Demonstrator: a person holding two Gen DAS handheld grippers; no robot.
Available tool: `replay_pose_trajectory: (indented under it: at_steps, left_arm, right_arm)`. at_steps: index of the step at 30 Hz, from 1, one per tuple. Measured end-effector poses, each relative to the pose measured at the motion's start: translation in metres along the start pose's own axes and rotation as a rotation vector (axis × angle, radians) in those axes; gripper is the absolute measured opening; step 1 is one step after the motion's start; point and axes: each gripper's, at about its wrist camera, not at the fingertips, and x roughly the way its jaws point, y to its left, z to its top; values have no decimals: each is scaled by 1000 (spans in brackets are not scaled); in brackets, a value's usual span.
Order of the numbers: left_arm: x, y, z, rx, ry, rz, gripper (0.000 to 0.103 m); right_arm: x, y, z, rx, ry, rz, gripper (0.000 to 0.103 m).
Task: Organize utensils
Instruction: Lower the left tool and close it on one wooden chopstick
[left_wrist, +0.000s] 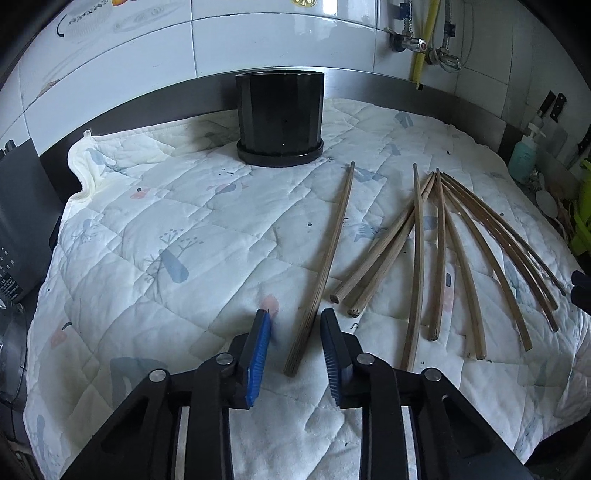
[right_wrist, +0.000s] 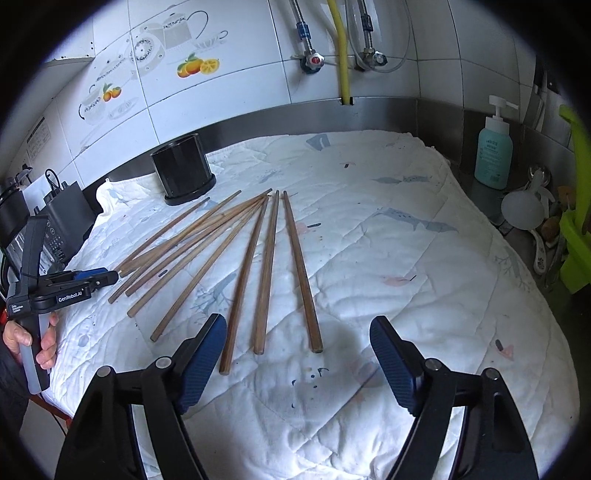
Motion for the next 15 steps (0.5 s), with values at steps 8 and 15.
replay_pose_trajectory:
  at_steps: [8,15]
  left_arm:
    - [-1,-10,-1,45,1,5,14]
    - [-9,-17,-2,56,-17,11,7]
  right_arm:
    - [8,-4,1,4,8,-5,87]
    - [14,-9,1,12,18,-9,79]
